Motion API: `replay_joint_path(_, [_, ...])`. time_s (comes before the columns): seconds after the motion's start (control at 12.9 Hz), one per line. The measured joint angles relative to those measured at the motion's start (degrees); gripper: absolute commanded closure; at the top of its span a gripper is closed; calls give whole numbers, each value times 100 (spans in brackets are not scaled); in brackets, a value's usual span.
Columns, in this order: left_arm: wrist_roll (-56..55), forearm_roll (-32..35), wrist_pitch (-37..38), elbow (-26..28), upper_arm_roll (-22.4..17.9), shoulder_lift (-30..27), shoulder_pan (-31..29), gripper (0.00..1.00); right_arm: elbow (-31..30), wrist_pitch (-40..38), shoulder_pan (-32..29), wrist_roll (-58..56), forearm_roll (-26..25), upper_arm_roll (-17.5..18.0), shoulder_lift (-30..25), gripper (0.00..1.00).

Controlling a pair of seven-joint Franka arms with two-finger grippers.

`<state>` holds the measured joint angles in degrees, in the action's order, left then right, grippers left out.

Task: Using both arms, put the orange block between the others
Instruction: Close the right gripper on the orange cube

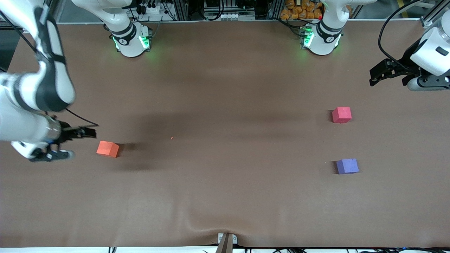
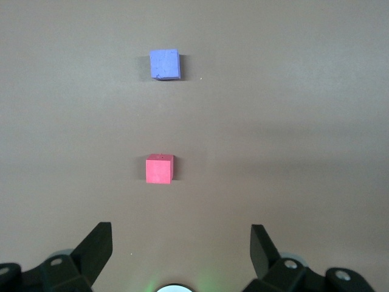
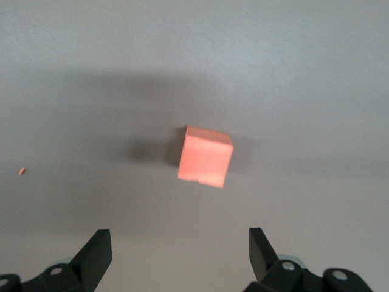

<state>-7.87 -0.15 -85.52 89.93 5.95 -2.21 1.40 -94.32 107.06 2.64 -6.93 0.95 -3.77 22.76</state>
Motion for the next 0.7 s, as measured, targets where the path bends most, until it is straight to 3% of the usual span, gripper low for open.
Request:
replay_joint_path(0.31, [0,0,0,-2,0,10,-19,0,-44,994,37,-50,0,-20,690,0])
replay_joint_path(0.7, [0,0,0,-14,-1,10,-22,0,-125,1388,-224,-55,0,-62,1114,0])
